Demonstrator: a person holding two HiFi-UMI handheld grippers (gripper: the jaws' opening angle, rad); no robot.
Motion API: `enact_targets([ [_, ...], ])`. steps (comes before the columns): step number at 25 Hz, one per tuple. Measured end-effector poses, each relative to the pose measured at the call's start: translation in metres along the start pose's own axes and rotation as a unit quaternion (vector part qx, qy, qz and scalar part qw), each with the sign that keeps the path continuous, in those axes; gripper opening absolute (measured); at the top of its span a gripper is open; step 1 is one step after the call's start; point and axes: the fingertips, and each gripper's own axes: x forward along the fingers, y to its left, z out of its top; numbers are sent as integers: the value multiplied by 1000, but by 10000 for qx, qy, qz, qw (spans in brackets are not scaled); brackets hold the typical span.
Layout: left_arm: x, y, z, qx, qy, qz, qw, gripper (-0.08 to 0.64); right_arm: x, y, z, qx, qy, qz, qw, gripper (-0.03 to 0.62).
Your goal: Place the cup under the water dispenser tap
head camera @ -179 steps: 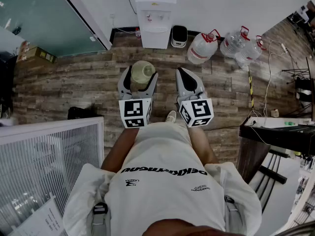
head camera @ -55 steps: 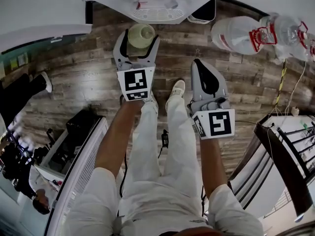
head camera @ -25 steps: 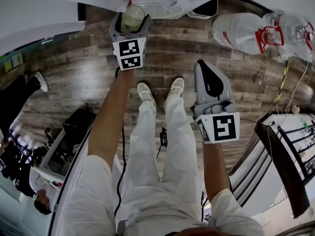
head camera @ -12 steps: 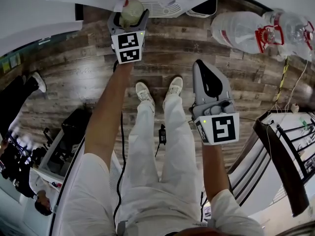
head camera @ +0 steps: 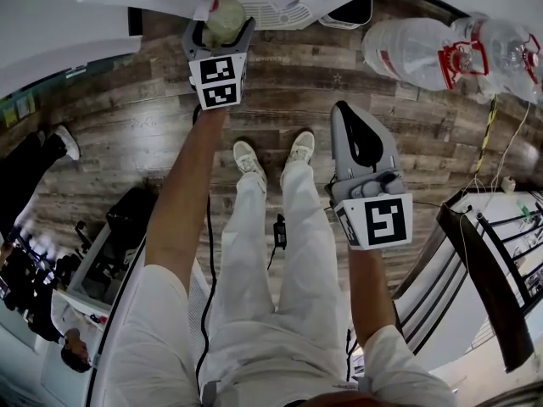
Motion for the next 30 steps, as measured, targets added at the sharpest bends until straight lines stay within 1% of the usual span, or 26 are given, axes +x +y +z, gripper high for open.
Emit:
enact_targets([
  [5, -9, -2, 7, -73, -35, -25, 10000, 411, -3, 3, 6, -13, -30, 3, 10000, -2],
  [8, -17, -7, 19, -242, -115, -102, 9996, 411, -8, 4, 11, -25, -82, -9, 10000, -2],
  [12, -34, -11, 37, -351, -221, -113, 9991, 411, -16, 6, 22, -36, -148, -46, 9999, -2],
  [18, -68, -20, 67, -369, -331, -211, 9985, 411, -35, 16, 50, -86, -328, -80, 9994, -2],
  [24, -110, -27, 99, -521, -389, -299, 9974, 408, -54, 31, 79, -123, -453, -112, 9988, -2],
  [26, -126, -27, 112, -511, -459, -303, 9972, 399, -60, 36, 90, -136, -524, -139, 9984, -2],
  [30, -163, -26, 140, -585, -565, -307, 9962, 354, -77, 48, 111, -132, -604, -190, 9979, -2],
])
